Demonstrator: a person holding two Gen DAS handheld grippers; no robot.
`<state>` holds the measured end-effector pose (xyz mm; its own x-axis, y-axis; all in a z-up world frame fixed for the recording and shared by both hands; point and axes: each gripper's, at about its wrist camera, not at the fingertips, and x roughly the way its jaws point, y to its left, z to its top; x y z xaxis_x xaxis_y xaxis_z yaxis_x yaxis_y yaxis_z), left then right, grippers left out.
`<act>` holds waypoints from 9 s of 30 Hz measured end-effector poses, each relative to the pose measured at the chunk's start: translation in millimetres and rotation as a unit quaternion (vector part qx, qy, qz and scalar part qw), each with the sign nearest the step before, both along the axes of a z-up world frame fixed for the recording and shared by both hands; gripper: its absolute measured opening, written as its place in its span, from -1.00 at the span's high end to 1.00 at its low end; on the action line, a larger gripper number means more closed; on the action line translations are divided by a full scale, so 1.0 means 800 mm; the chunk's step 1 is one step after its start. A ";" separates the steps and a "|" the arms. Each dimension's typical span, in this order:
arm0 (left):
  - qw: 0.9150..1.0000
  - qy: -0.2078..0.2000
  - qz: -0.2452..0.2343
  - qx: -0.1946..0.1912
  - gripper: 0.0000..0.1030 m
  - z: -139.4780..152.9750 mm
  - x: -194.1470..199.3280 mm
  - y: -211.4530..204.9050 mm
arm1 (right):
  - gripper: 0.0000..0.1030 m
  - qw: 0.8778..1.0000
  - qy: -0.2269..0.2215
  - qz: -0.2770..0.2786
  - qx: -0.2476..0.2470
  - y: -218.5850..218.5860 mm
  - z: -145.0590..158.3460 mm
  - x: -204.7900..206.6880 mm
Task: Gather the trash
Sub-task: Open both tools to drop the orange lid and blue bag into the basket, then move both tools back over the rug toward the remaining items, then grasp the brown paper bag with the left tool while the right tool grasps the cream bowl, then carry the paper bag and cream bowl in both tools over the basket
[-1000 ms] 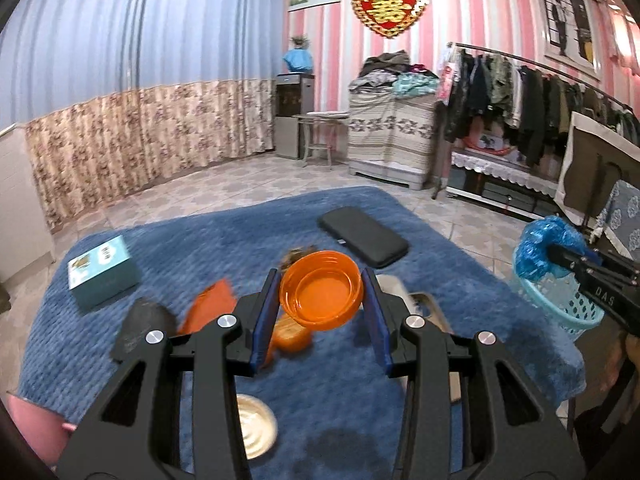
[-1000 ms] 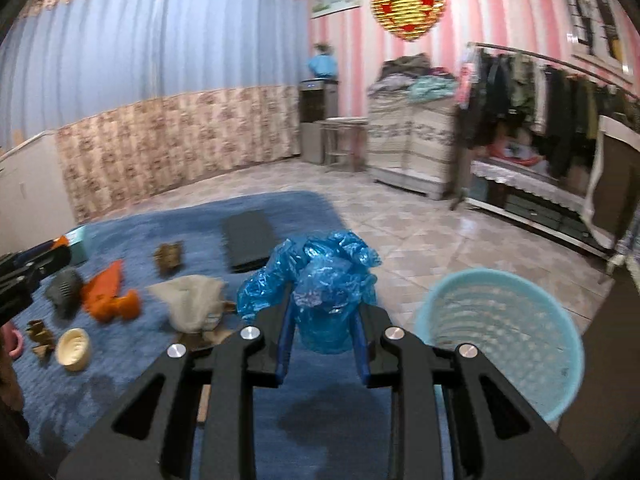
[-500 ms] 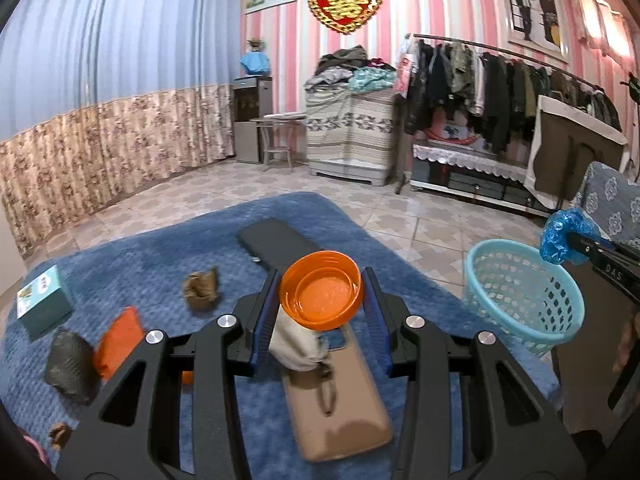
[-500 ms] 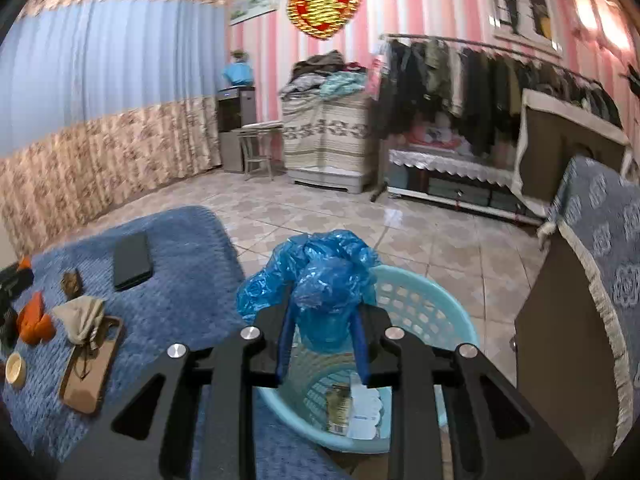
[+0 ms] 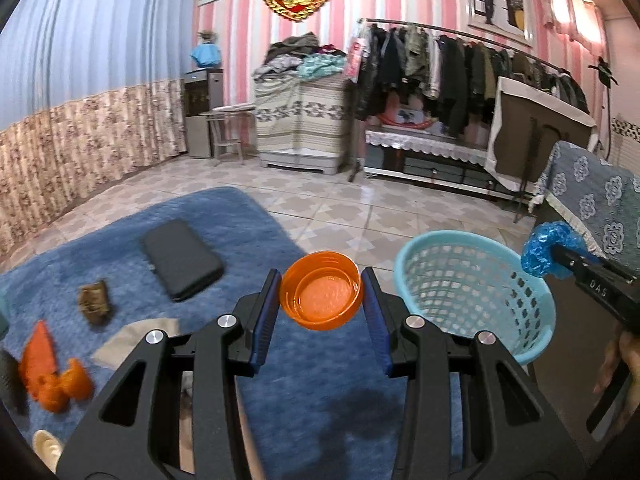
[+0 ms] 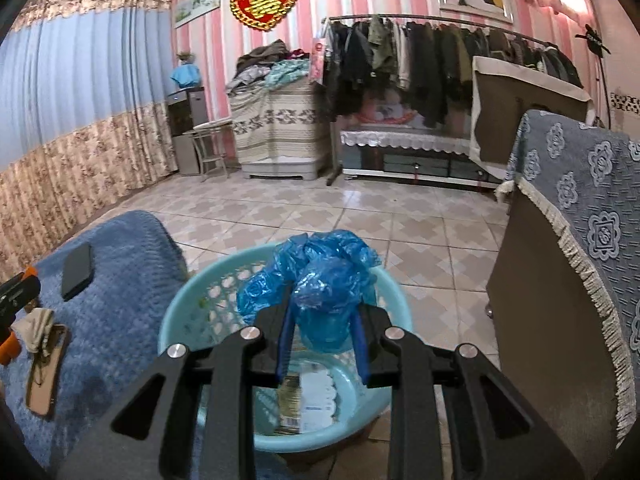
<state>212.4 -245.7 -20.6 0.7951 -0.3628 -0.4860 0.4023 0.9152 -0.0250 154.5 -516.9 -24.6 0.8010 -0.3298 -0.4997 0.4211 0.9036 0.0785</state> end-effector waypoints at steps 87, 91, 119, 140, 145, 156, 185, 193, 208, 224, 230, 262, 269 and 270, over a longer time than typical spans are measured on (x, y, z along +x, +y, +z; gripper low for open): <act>0.991 -0.015 0.136 0.017 -0.89 0.029 -0.035 0.132 | -0.88 0.999 -0.027 0.029 0.020 0.081 -0.008 0.000; 0.987 -0.022 0.156 0.024 -0.89 0.033 -0.057 0.170 | -0.91 0.997 -0.042 0.062 -0.009 0.127 0.015 -0.008; 0.966 0.005 0.260 0.008 -0.89 0.007 -0.149 0.357 | -0.91 0.979 -0.010 0.202 -0.016 0.302 0.007 -0.051; 0.949 0.081 0.304 0.026 -0.89 -0.078 -0.151 0.427 | -0.91 0.973 0.020 0.230 -0.014 0.348 -0.033 -0.042; 0.949 0.090 0.301 0.009 -0.84 -0.079 -0.138 0.440 | -0.91 0.970 0.029 0.239 -0.021 0.358 -0.042 -0.038; 0.959 0.135 0.247 0.003 0.22 -0.096 -0.099 0.432 | -0.91 0.965 0.041 0.257 -0.027 0.380 -0.046 -0.034; 0.955 0.060 0.289 -0.041 0.24 -0.048 -0.172 0.518 | -0.88 0.901 0.099 0.417 -0.066 0.595 -0.071 0.011; 0.956 0.058 0.285 -0.033 0.24 -0.045 -0.167 0.513 | -0.19 0.890 0.106 0.443 -0.037 0.591 -0.078 0.012; 0.967 0.050 0.251 -0.014 0.24 -0.033 -0.138 0.454 | -0.19 0.932 0.052 0.357 -0.040 0.455 -0.029 0.011; 0.981 0.045 0.187 -0.001 0.24 -0.020 -0.077 0.332 | -0.19 0.970 -0.008 0.237 -0.051 0.259 0.031 0.021; 0.987 0.032 0.158 0.004 0.24 -0.011 -0.057 0.279 | -0.19 0.980 -0.019 0.188 -0.065 0.192 0.044 0.024; 0.997 0.041 -0.059 0.006 0.24 -0.048 0.030 -0.090 | -0.19 1.000 0.014 0.001 -0.007 -0.012 -0.033 0.030; 0.995 0.024 -0.093 0.027 0.24 -0.061 0.042 -0.156 | -0.19 0.999 0.038 -0.024 0.002 -0.029 -0.049 0.030; 0.994 0.025 -0.099 0.027 0.23 -0.061 0.046 -0.165 | -0.19 0.999 0.037 -0.028 0.006 -0.033 -0.050 0.029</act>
<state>249.1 -377.4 -69.6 0.6844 -0.4821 -0.5469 0.5748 0.8183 -0.0021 178.1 -542.9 -64.8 0.7421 -0.3665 -0.5613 0.4752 0.8782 0.0548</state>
